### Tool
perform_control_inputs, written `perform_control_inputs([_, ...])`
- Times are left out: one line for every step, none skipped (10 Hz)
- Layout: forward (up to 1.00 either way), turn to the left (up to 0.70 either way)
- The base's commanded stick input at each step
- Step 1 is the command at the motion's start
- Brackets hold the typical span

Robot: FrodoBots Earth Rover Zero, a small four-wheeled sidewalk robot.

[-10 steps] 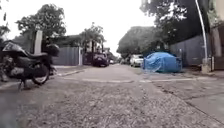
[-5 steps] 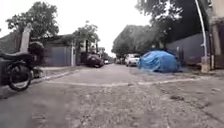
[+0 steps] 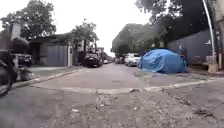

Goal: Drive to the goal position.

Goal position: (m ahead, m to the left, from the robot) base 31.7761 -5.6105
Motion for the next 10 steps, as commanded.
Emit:
perform_control_inputs([1.0, 0.0])
perform_control_inputs([1.0, 0.0])
perform_control_inputs([1.0, 0.0])
perform_control_inputs([1.0, 0.0])
perform_control_inputs([1.0, 0.0])
perform_control_inputs([1.0, 0.0])
perform_control_inputs([1.0, 0.0])
perform_control_inputs([1.0, 0.0])
perform_control_inputs([1.0, 0.0])
perform_control_inputs([1.0, 0.0])
